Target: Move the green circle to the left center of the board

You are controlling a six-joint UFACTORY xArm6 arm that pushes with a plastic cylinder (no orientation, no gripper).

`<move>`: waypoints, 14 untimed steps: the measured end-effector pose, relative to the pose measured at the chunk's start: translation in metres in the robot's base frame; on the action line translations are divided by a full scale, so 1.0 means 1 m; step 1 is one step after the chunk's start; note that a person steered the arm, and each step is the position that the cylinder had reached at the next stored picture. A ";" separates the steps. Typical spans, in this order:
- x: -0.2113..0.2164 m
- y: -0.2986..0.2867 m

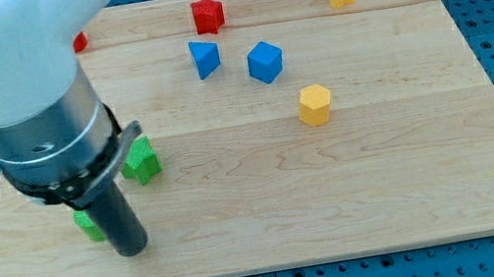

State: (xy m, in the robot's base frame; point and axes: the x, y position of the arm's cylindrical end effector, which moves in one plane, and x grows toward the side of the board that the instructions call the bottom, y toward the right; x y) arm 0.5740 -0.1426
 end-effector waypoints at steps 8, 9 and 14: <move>-0.116 -0.083; -0.125 -0.078; -0.139 0.016</move>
State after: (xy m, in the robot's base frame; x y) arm 0.4350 -0.1267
